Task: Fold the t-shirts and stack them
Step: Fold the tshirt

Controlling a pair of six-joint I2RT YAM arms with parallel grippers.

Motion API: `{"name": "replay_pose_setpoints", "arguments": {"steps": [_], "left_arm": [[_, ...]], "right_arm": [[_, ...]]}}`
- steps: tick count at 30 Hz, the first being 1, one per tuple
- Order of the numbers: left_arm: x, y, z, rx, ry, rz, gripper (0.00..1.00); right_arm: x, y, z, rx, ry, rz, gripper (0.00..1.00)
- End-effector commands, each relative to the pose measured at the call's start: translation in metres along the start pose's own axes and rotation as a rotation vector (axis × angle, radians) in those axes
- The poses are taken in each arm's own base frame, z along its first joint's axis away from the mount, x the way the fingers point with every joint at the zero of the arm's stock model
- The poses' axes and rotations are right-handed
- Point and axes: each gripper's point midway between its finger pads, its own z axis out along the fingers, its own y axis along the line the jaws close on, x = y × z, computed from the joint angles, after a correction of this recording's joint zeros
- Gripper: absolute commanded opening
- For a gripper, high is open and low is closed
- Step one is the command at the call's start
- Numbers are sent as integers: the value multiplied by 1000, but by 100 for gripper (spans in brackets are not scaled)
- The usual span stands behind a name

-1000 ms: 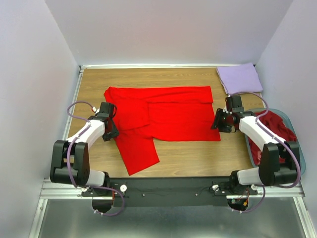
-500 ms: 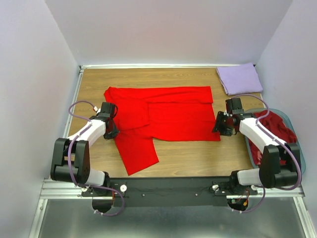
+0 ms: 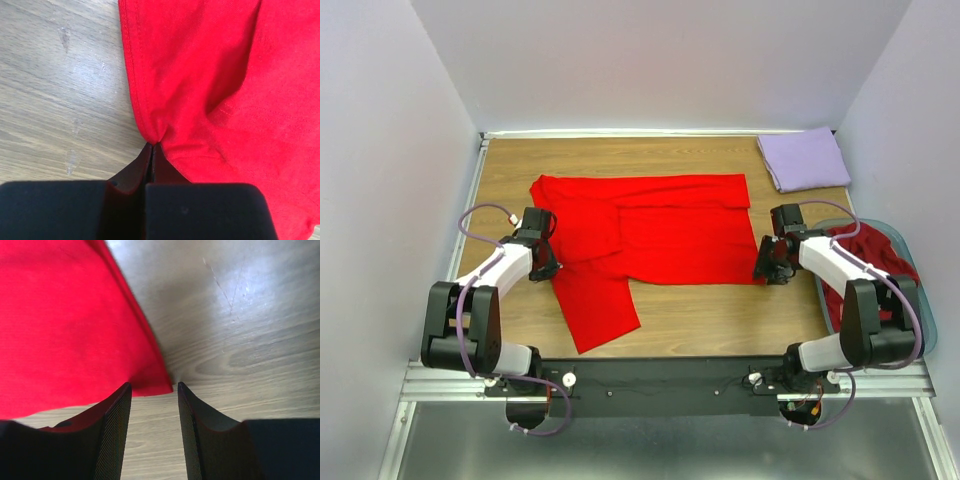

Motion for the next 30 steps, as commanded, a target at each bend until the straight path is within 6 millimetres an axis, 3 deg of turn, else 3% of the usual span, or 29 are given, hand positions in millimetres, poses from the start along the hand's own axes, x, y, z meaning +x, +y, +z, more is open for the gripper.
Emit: {"name": "replay_pose_setpoints", "arguments": {"steps": [1, 6, 10, 16, 21, 30], "left_arm": [[5, -4, 0, 38, 7, 19, 0], [4, -5, -1, 47, 1, 21, 0], [4, -5, -1, 50, -1, 20, 0], [-3, -5, -9, 61, -21, 9, 0], [-8, 0, -15, 66, -12, -5, 0], [-51, -7, -41, 107, -81, -21, 0]], "right_arm": [[10, -10, 11, 56, 29, 31, 49], [18, -8, 19, 42, 60, 40, 48], [23, -10, 21, 50, 73, 44, 40], [16, -10, 12, 44, 28, 45, 1], [4, -6, 1, 36, -2, 32, 0], [-50, 25, -24, -45, -78, 24, 0]]}}
